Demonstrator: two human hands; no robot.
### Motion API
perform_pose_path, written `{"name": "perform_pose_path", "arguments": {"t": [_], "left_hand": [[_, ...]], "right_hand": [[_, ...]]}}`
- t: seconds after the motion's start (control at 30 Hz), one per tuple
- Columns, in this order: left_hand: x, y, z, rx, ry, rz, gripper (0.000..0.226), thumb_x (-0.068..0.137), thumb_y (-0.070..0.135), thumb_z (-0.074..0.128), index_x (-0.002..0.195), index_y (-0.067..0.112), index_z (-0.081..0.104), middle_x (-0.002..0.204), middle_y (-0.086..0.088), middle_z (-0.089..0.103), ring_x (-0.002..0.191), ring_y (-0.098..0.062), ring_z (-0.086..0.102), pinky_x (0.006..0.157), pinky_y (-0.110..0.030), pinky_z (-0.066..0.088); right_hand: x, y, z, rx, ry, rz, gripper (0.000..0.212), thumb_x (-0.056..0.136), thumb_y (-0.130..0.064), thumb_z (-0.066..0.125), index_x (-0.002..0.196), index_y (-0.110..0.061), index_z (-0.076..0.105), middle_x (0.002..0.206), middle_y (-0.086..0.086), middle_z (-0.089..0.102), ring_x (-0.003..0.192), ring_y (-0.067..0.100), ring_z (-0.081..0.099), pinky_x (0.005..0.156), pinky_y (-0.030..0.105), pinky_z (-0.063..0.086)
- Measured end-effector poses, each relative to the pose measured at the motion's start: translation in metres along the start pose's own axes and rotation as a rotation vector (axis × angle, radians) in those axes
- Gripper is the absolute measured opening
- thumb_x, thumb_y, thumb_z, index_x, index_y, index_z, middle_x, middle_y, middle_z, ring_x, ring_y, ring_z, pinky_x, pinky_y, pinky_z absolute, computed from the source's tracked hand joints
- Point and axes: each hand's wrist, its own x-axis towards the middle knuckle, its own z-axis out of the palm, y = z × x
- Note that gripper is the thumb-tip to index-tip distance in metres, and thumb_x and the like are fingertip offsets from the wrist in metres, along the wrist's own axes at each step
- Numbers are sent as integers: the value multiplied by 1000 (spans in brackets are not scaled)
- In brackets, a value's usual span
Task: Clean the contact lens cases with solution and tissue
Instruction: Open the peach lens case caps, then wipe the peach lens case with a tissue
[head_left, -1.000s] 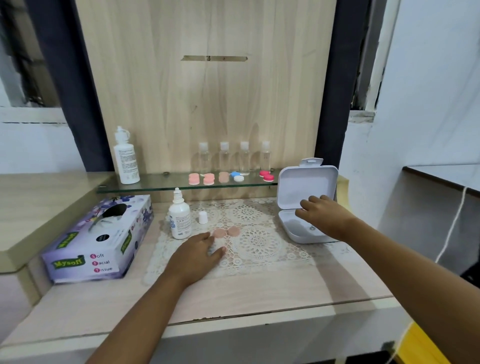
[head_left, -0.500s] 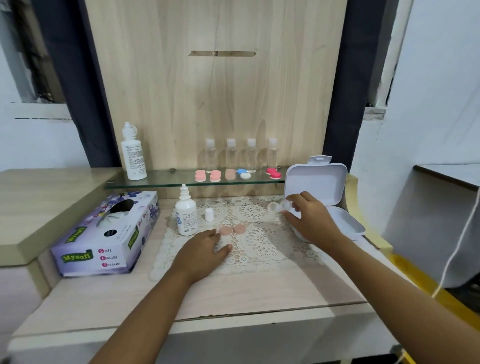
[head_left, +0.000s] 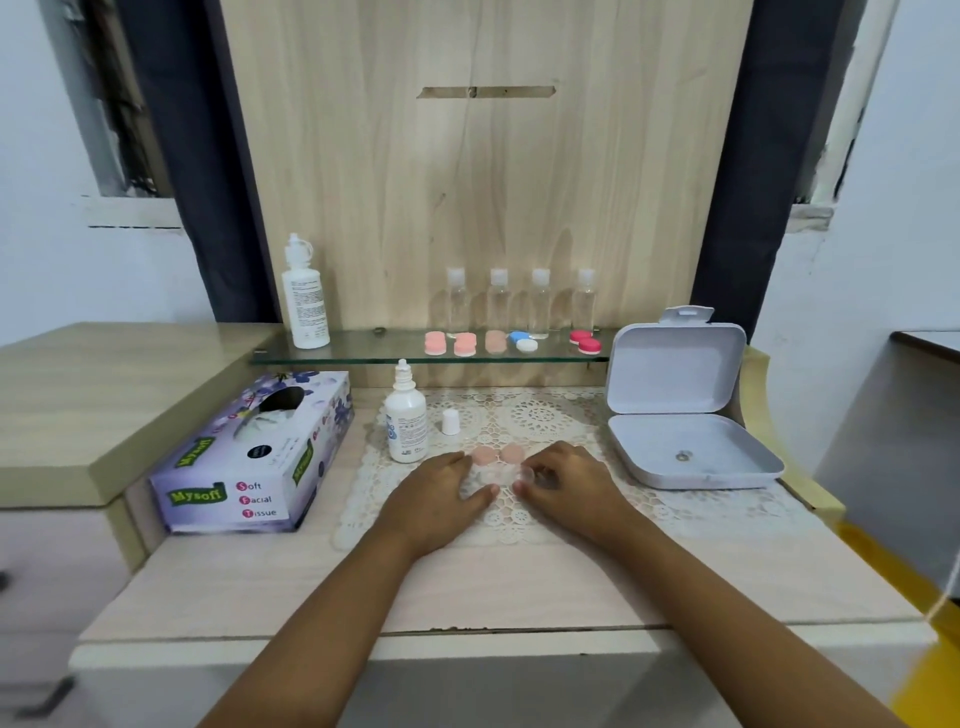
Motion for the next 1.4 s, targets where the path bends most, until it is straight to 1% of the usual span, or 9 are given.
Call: {"name": "perform_pose_path", "arguments": {"t": [0.23, 0.4, 0.53, 0.67, 0.83, 0.93, 1.07, 1.17, 1.4], "left_hand": [[0, 2, -1, -28, 166, 17, 45, 94, 41, 46, 129, 14, 54, 123, -6, 60, 113, -21, 54, 90, -29, 44], [-5, 11, -17, -29, 400, 156, 34, 94, 39, 44, 102, 18, 69, 86, 3, 67, 79, -13, 60, 68, -32, 50], [-6, 23, -59, -108, 613, 184, 34, 90, 37, 44, 86, 14, 68, 54, 14, 45, 52, -4, 44, 51, -18, 34], [-7, 6, -117, -139, 759, 17, 27, 92, 34, 47, 94, 14, 64, 62, 5, 55, 60, -16, 52, 55, -27, 38], [8, -67, -161, 143, 455, -355, 23, 93, 15, 45, 108, 8, 61, 99, -10, 65, 87, -28, 59, 76, -34, 48], [12, -106, -163, 313, 191, -375, 26, 88, 5, 48, 107, 6, 65, 111, -14, 63, 97, -28, 56, 78, -31, 43], [12, -132, -157, 429, -159, -320, 34, 89, 13, 53, 122, 15, 61, 127, -7, 56, 111, -23, 51, 85, -22, 38], [16, -138, -154, 487, -238, -336, 36, 89, 17, 52, 124, 23, 60, 133, -4, 53, 117, -21, 48, 95, -27, 39], [16, -135, -151, 481, -199, -349, 27, 84, 10, 51, 99, 18, 72, 110, -2, 65, 91, -17, 52, 76, -24, 41]], "right_hand": [[-1, -1, 1, -37, -11, -14, 35, 85, -45, 56, 114, -27, 63, 115, -4, 56, 114, 17, 46, 95, 33, 38], [-3, 0, 1, -46, -9, -24, 36, 86, -45, 55, 117, -27, 60, 117, -5, 55, 114, 17, 45, 96, 35, 36], [-4, 2, 1, -43, 6, -40, 31, 87, -43, 55, 112, -26, 62, 113, -5, 56, 111, 17, 46, 94, 34, 38], [-3, 3, 3, -52, 4, -44, 32, 87, -44, 55, 113, -27, 62, 112, -7, 56, 110, 16, 47, 93, 34, 39], [-2, 4, 3, -63, -3, -48, 32, 87, -45, 55, 114, -28, 62, 113, -8, 56, 110, 15, 47, 91, 32, 38], [-2, 5, 5, -71, 13, -60, 33, 87, -46, 55, 114, -28, 62, 115, -8, 57, 110, 15, 48, 89, 31, 40], [-2, 4, 5, -68, 10, -56, 32, 87, -46, 55, 113, -29, 62, 113, -9, 57, 110, 16, 48, 89, 31, 40], [-3, 4, 4, -67, 6, -59, 32, 87, -46, 54, 113, -29, 62, 112, -9, 56, 109, 16, 48, 89, 32, 40], [-2, 5, 5, -50, 7, -56, 30, 86, -45, 57, 111, -30, 63, 100, -14, 50, 107, 15, 47, 89, 31, 38]]}}
